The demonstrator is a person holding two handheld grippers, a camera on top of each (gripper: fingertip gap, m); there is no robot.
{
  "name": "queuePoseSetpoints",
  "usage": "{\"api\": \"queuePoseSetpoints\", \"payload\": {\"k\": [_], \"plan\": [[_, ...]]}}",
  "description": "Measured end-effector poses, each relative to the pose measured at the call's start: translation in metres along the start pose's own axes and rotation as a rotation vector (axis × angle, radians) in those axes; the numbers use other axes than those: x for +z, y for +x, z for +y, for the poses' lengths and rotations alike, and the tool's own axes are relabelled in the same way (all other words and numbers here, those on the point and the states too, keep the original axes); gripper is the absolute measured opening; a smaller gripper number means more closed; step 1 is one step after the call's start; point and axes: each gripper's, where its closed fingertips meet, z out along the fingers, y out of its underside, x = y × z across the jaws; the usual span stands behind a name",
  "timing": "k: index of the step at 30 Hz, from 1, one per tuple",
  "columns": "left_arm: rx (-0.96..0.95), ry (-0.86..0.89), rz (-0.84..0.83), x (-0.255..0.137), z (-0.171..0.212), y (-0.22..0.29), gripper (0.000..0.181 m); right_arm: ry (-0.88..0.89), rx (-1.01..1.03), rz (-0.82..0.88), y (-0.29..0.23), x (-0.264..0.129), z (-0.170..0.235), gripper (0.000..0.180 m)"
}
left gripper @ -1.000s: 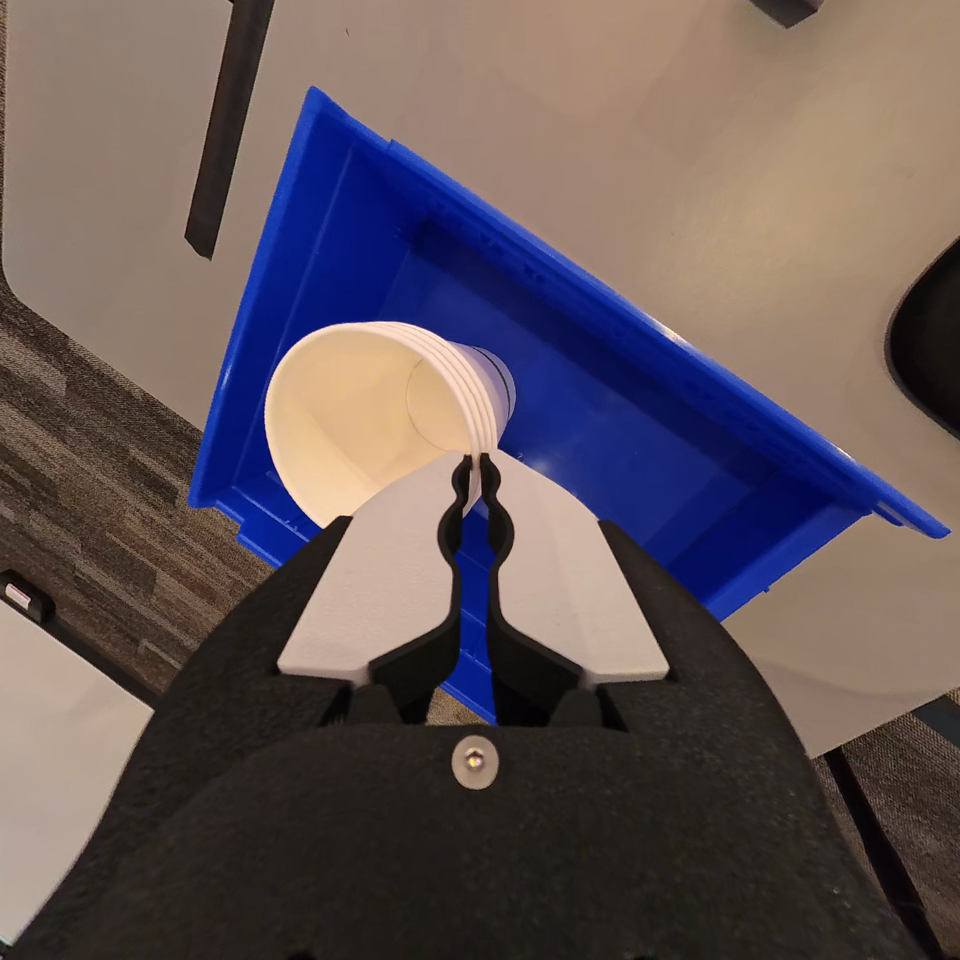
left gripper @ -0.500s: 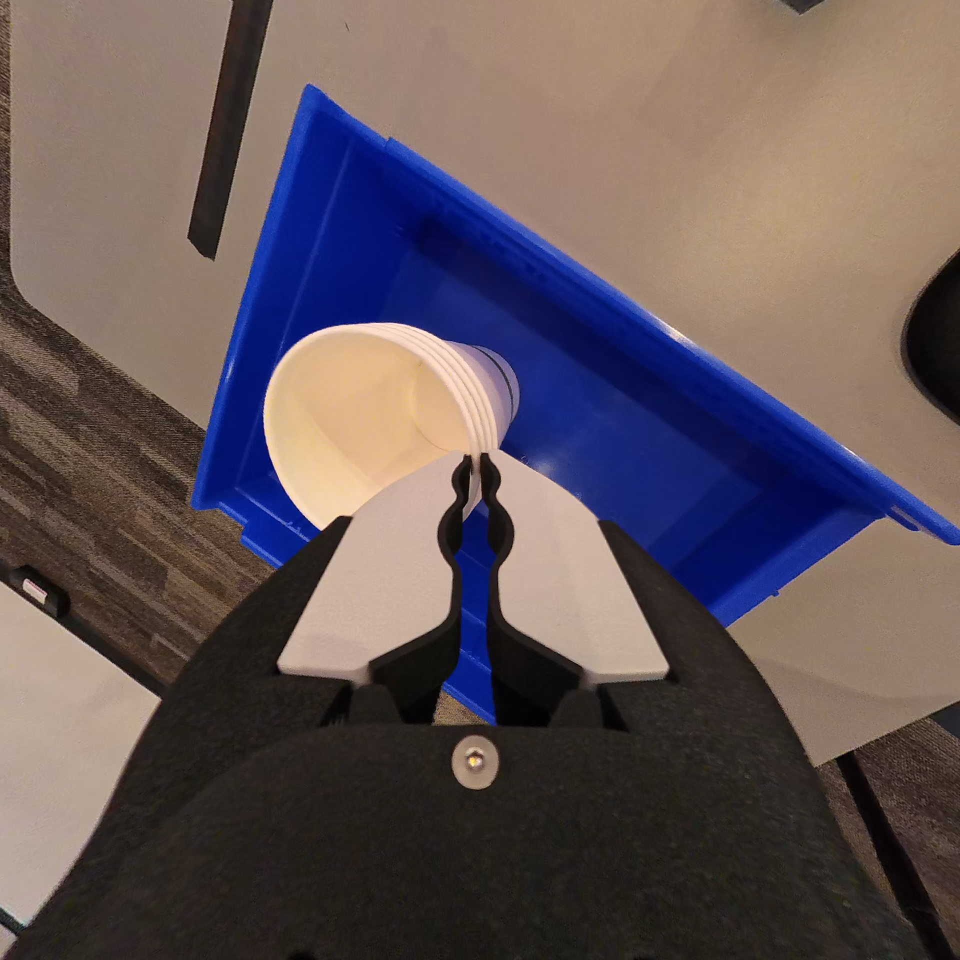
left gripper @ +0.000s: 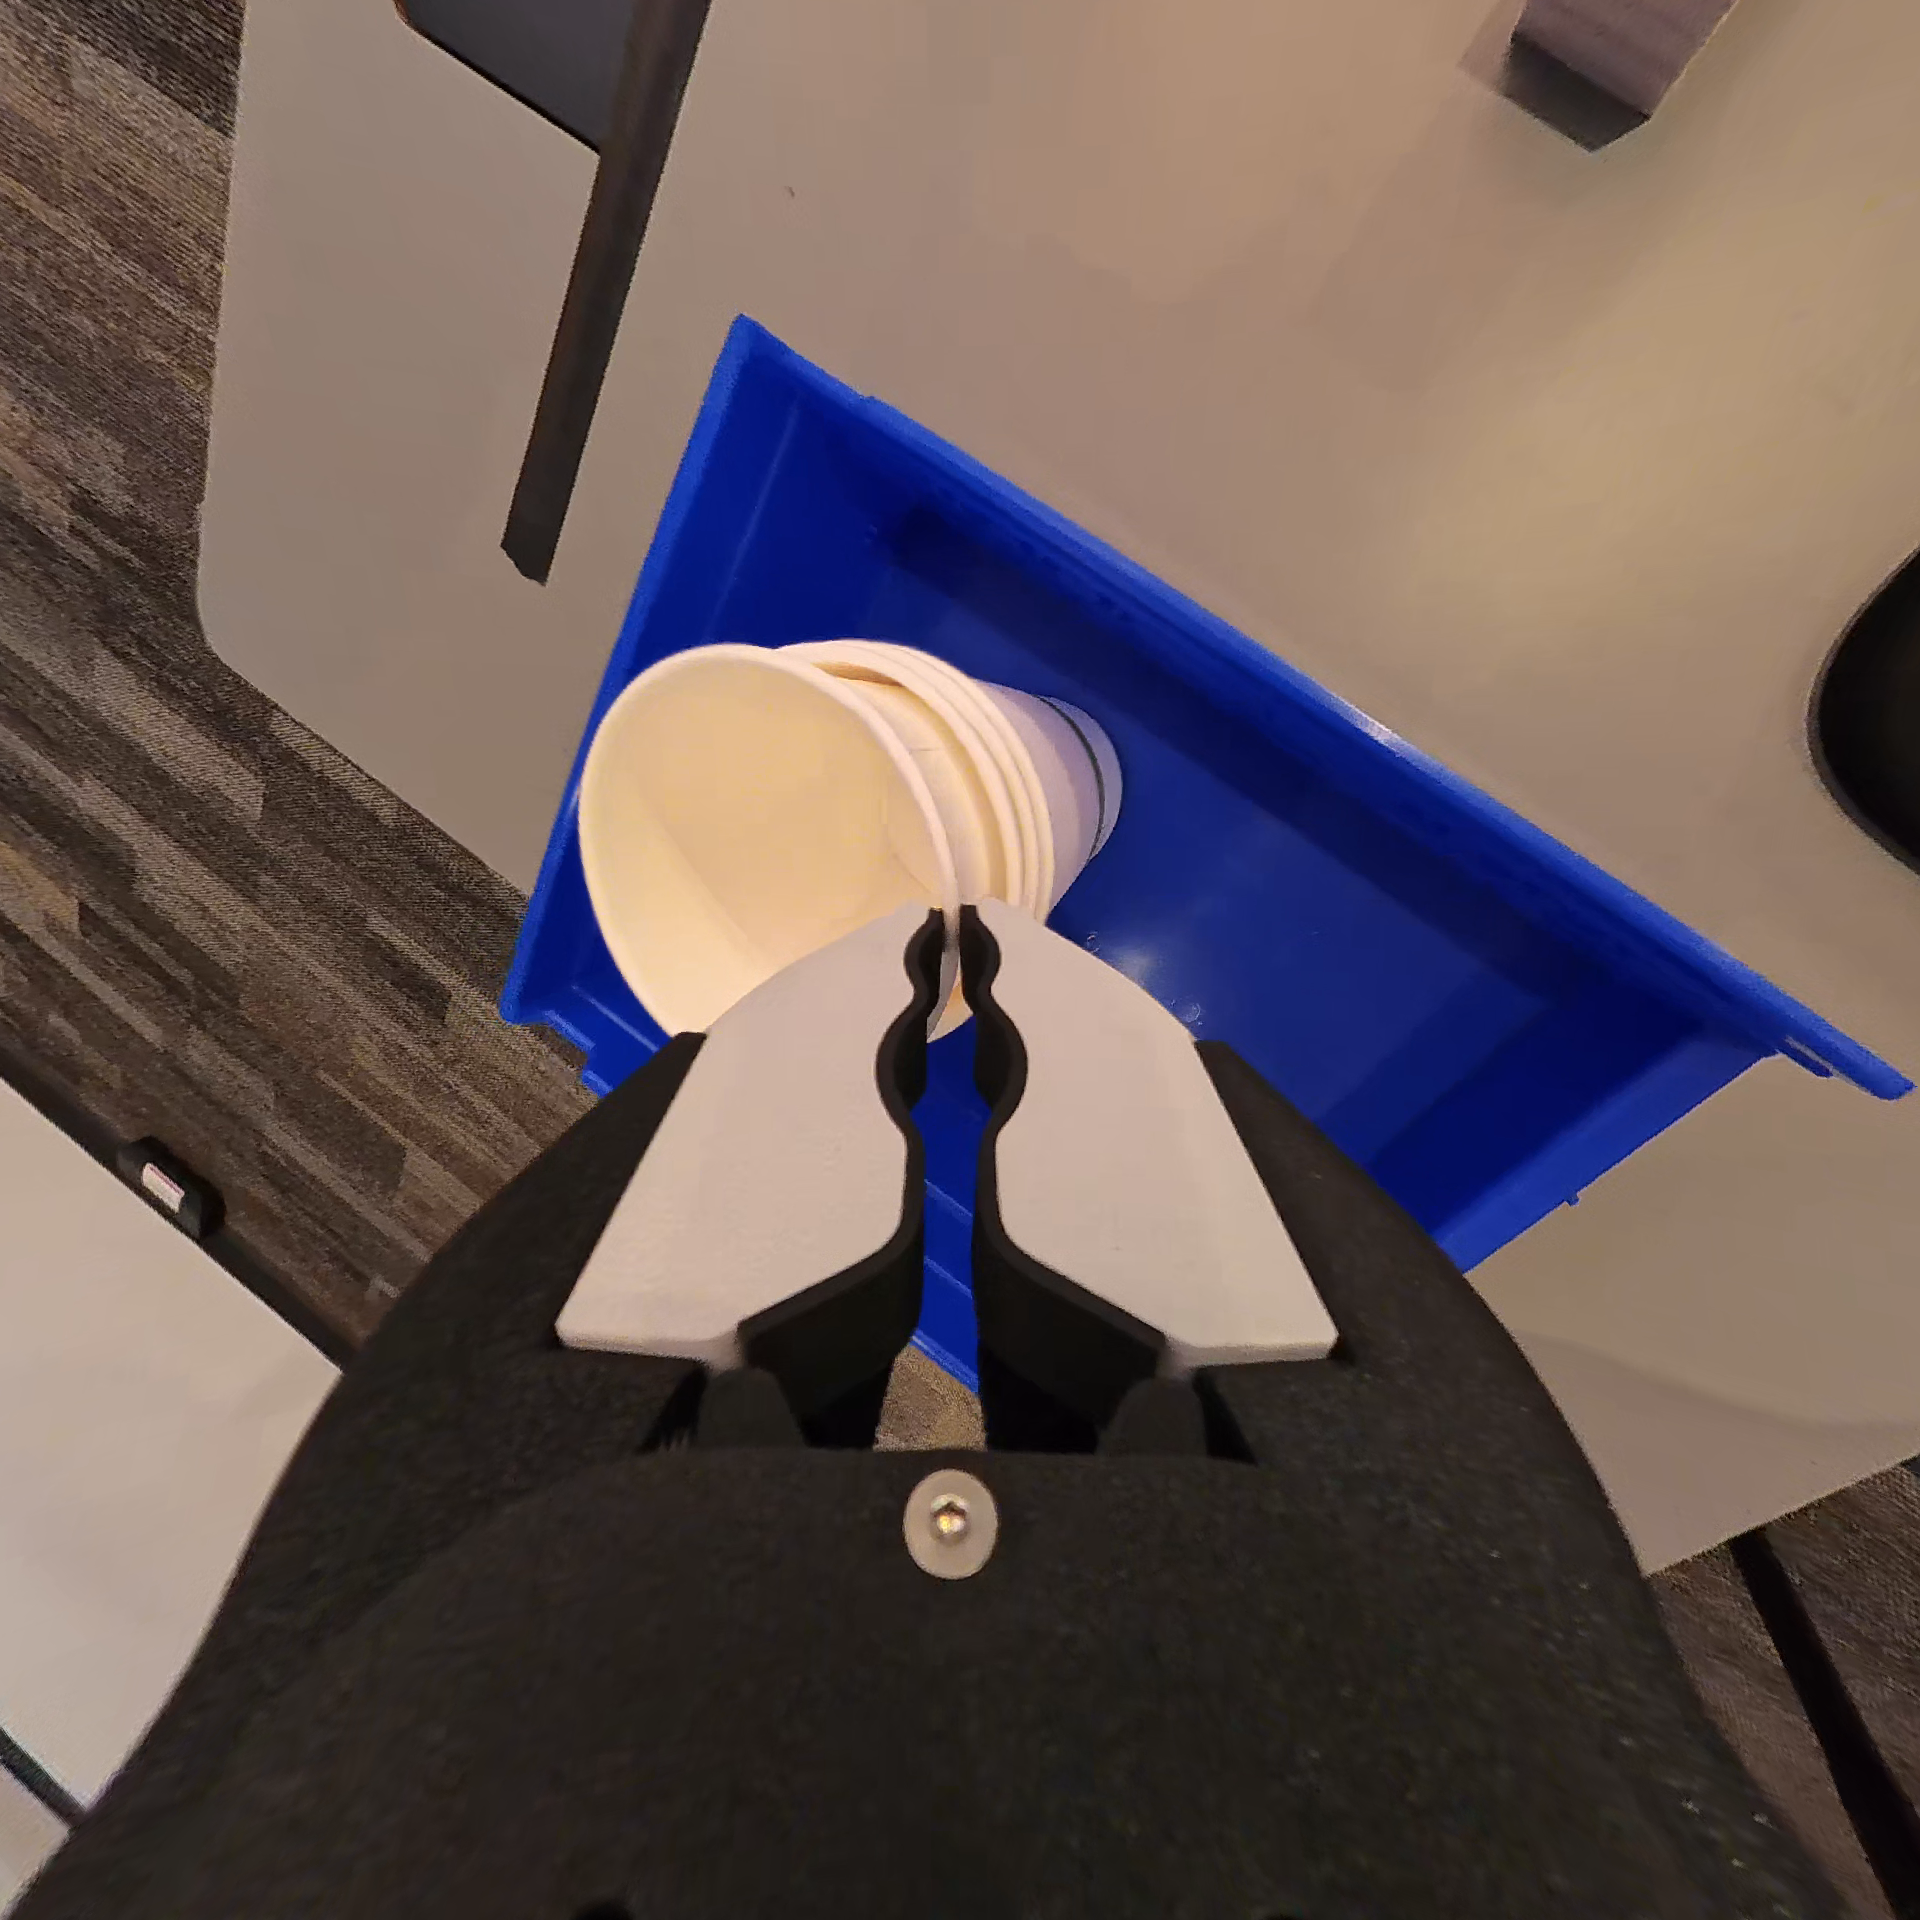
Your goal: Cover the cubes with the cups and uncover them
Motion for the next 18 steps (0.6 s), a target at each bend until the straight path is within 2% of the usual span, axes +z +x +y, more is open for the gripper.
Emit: {"api": "queuePoseSetpoints", "payload": {"k": [18], "plan": [[0.028, 0.033, -0.199, -0.074, -0.014, -0.032, 0.003, 0.004, -0.005, -0.007, -0.002, 0.002, -0.002, 0.062]]}}
